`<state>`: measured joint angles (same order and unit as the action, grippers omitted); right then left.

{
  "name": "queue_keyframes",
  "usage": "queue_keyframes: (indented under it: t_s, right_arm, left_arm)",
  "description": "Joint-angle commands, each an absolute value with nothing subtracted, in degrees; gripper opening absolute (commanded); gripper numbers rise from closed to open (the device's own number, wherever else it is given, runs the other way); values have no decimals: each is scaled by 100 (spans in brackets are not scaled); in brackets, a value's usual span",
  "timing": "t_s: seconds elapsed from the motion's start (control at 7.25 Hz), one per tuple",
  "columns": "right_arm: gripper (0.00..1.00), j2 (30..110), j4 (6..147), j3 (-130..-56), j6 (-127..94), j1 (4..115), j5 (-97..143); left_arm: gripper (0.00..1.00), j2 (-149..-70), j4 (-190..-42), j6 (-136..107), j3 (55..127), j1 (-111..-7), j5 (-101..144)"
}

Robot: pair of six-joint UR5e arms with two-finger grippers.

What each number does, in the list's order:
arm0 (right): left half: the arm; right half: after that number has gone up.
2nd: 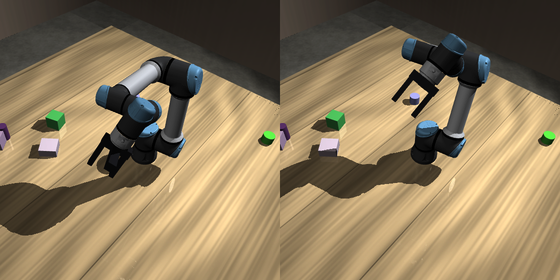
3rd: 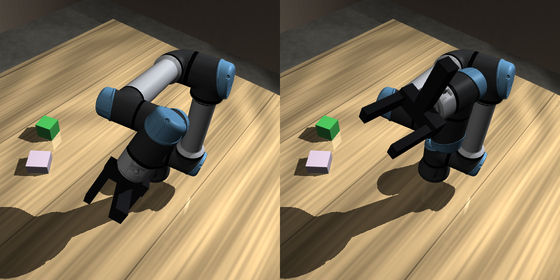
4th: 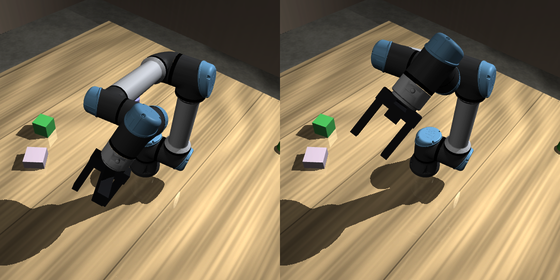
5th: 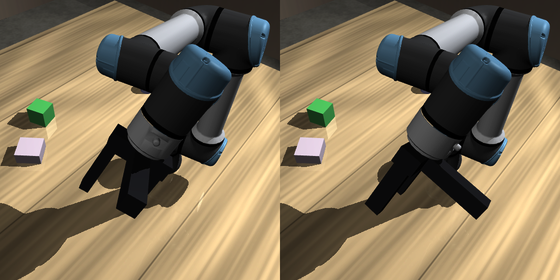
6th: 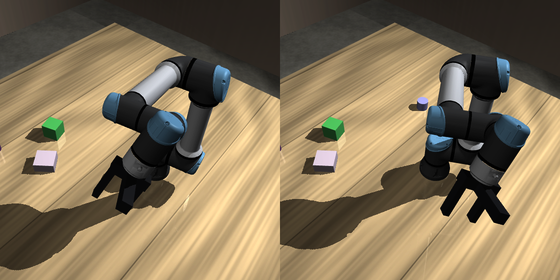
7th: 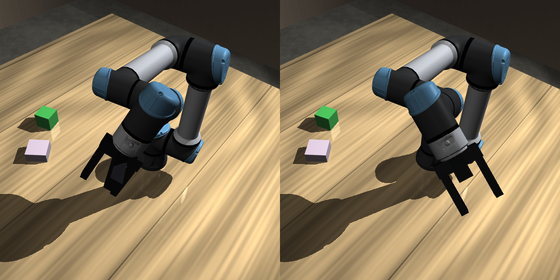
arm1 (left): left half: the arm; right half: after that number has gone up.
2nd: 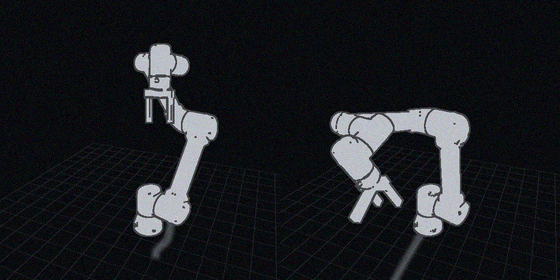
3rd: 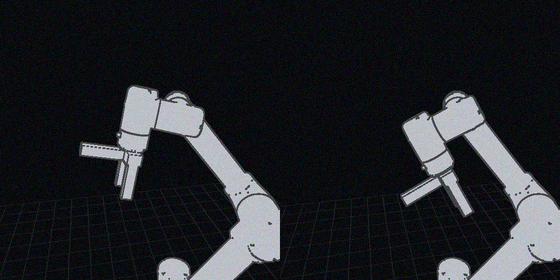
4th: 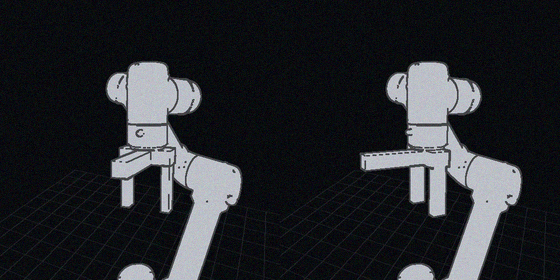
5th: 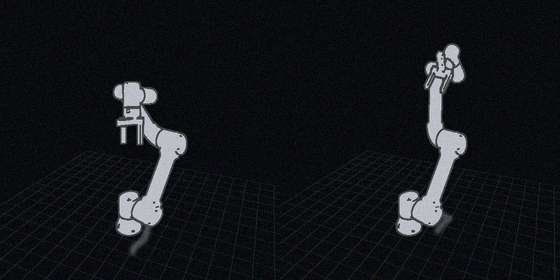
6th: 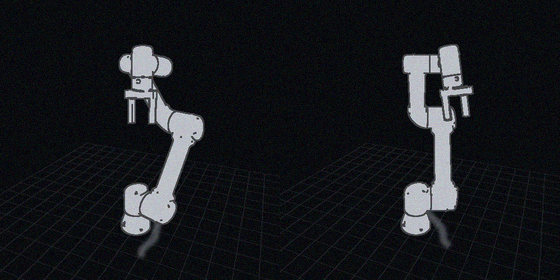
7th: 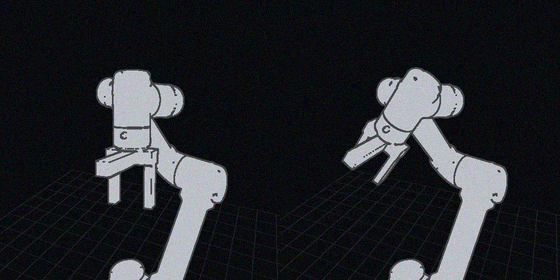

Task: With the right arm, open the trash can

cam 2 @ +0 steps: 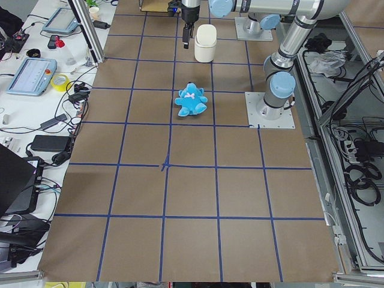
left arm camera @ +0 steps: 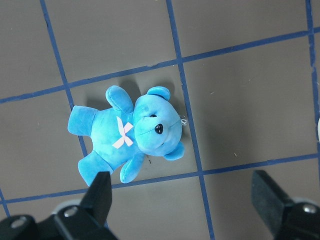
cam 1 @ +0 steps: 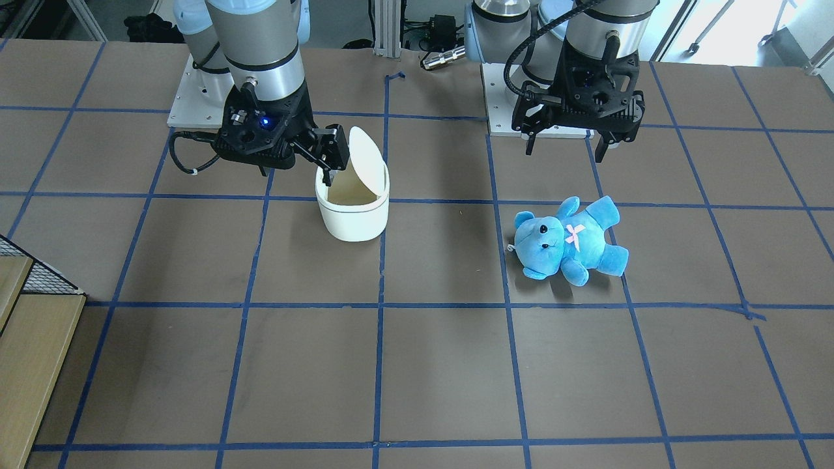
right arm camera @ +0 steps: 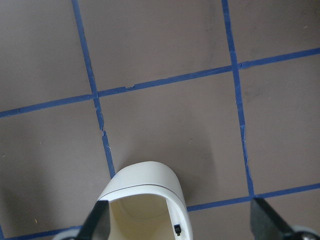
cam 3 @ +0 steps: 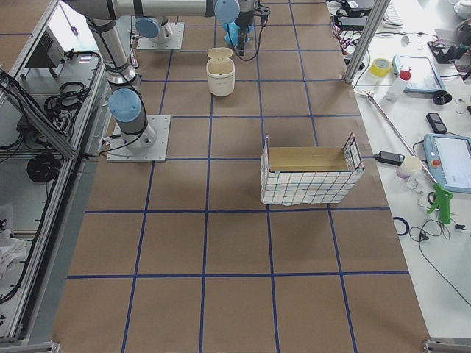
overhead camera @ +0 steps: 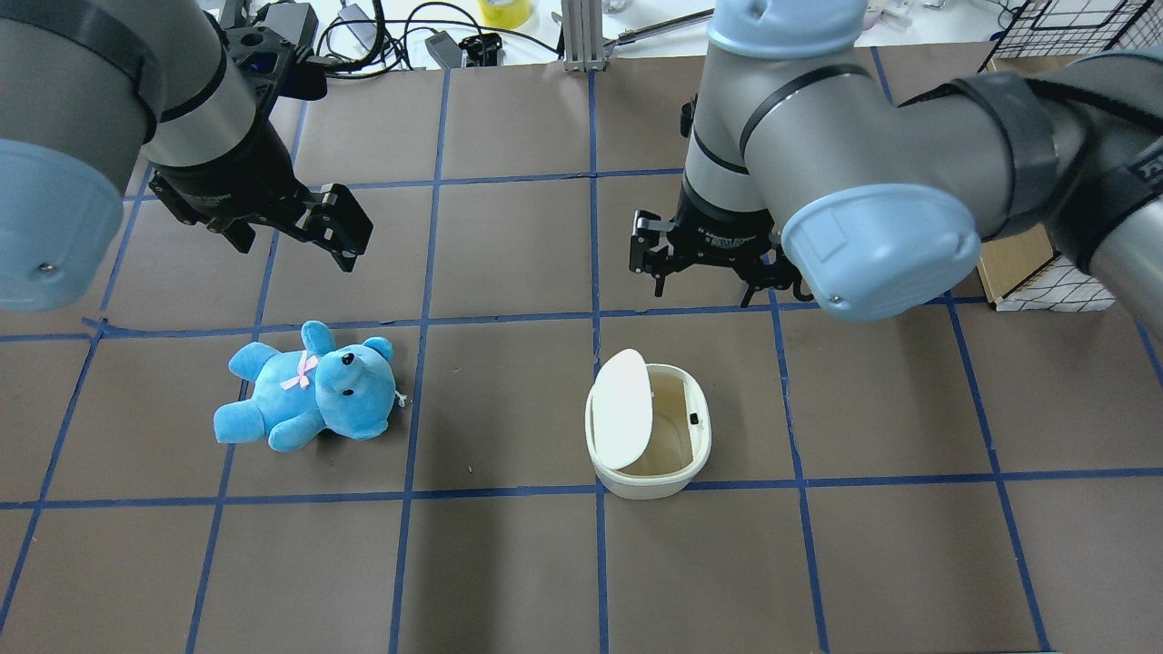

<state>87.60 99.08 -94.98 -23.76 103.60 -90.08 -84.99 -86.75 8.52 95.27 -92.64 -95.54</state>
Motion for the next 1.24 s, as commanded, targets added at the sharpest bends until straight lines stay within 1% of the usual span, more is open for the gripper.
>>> queue_keyframes:
  t_s: [0.0,0.55,1.1]
  right_arm:
    - [100,8832,9774,-9413,-1788,10144,-9297]
    - [100,9122,9186,-9378,-83,9187,-9246]
    - [100,9193,8931,-9238,387,8719,-9255]
  left_arm:
    - [100,-8499,-8675,853,9527,-9264,-9554]
    - [100,-8499,-8675,853,9527,-9264,-9554]
    - [100,-8499,-8675,853,9527,-9264,-9554]
